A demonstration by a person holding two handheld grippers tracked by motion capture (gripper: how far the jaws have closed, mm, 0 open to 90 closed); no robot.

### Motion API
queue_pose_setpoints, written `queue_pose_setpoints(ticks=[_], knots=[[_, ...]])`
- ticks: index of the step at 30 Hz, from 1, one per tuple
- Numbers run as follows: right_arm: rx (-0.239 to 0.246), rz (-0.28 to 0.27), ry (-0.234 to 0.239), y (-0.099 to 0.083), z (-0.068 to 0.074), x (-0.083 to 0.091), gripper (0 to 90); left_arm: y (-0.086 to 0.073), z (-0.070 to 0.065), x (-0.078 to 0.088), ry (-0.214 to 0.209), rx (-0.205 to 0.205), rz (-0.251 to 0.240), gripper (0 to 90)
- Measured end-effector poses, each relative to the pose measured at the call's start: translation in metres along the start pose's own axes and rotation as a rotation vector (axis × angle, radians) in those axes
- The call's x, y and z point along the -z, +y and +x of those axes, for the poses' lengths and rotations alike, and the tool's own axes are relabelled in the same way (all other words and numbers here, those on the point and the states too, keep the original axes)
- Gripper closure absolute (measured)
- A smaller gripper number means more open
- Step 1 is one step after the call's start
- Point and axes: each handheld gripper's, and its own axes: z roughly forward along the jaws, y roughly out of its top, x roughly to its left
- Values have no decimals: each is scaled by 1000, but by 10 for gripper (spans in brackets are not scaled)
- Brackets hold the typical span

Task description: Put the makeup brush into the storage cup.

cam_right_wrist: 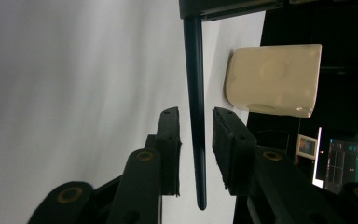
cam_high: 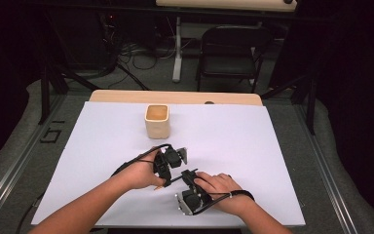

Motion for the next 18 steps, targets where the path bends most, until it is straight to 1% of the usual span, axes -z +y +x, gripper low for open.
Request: queue_pose_setpoints(ticks=[3, 6, 15, 18], knots=[[18, 6, -7, 0, 0, -1, 752, 0, 0, -1, -1, -1, 1, 841], [17, 6, -7, 1, -1, -1, 769, 0, 0, -1, -1, -2, 0, 841], [48, 11, 0, 2, 0, -2, 822, 1, 0, -1, 0, -4, 5, 841], [53, 27, 4, 2, 0, -2, 844, 1, 0, -1, 2, -6, 6, 841]])
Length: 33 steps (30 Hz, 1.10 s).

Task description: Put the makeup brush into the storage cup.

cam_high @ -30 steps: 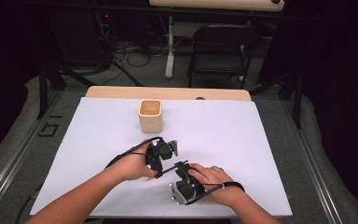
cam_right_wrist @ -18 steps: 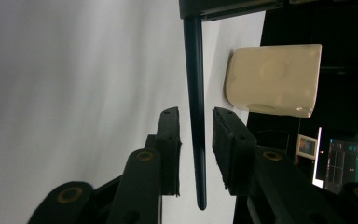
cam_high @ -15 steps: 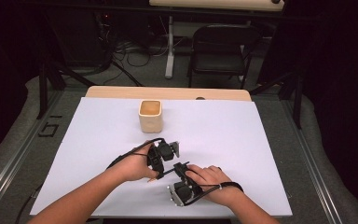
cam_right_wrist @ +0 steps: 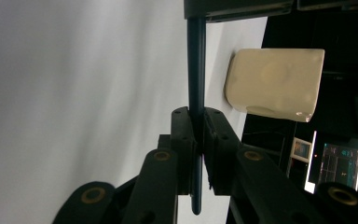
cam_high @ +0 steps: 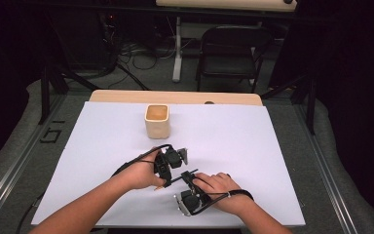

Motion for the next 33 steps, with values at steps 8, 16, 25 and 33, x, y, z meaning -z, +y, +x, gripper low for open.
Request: queue_pose_setpoints(ticks=[8, 16, 25, 33], knots=[[3, -15, 9, 0, 0, -1, 848, 0, 0, -1, -4, 1, 0, 839], [-9, -3, 30, -2, -2, 0, 849, -7, 7, 5, -10, 39, -64, 709], [-51, 10, 53, -3, -4, 0, 850, -24, 15, 7, 2, 56, -171, 507], [-146, 20, 85, -7, -4, 1, 849, -38, 19, 8, -12, 80, -260, 453]])
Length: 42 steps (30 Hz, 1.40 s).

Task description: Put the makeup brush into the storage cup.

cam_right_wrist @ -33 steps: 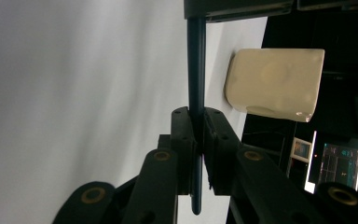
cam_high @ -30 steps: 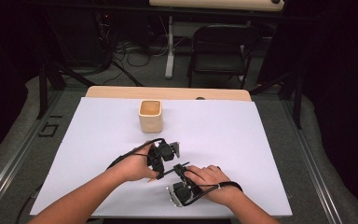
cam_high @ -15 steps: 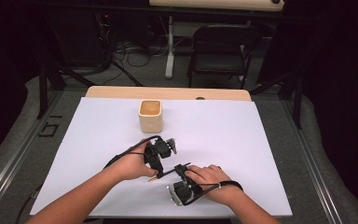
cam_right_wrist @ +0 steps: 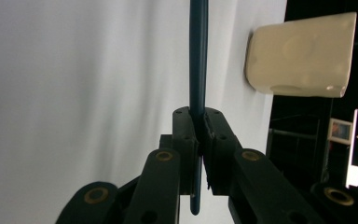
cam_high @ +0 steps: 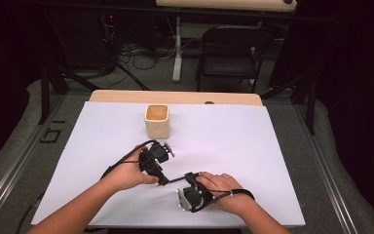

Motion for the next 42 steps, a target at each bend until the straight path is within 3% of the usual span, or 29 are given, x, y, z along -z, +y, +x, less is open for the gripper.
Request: queue_pose_setpoints(ticks=[1, 12, 22, 26, 35, 38, 42], knots=[[-38, 0, 4, -1, 0, 1, 850, -1, 0, 0, -3, 2, -10, 454], [-212, -2, 52, -8, -6, 1, 850, -12, 6, 11, -25, 62, -155, 477], [-388, -8, 93, -15, -18, 5, 850, -22, 12, 10, -41, 94, -241, 460], [-486, -23, 121, -18, -20, 4, 850, -26, 15, 10, -49, 111, -278, 456], [-624, -47, 152, -22, -22, 4, 850, -36, 17, 10, -63, 159, -375, 461], [-680, -63, 166, -24, -23, 4, 850, -39, 18, 10, -65, 166, -386, 461], [-720, -81, 184, -26, -23, 3, 850, -41, 20, 8, -71, 178, -409, 463]])
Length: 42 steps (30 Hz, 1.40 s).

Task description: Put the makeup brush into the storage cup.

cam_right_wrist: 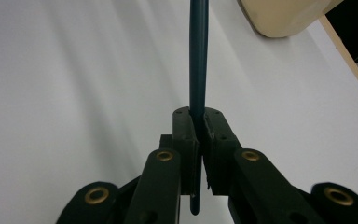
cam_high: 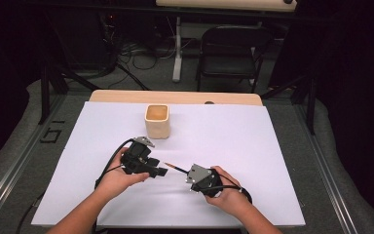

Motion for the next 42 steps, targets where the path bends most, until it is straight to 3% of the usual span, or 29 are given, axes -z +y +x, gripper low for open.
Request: queue_pose_setpoints(ticks=[7, 13, 19, 31, 42], knots=[[-100, -30, 43, -3, -3, -1, 850, -3, 1, 0, -26, 29, -52, 483], [-157, -53, 73, -4, -6, -3, 850, -6, 0, 0, -43, 40, -93, 506], [-215, -72, 102, -3, -9, -3, 850, -8, 0, -1, -53, 62, -150, 529], [-381, -120, 181, -5, -13, -8, 850, -17, 1, -7, -92, 113, -279, 587], [-458, -130, 188, -3, -11, -11, 850, -21, 3, -9, -93, 154, -370, 620]])
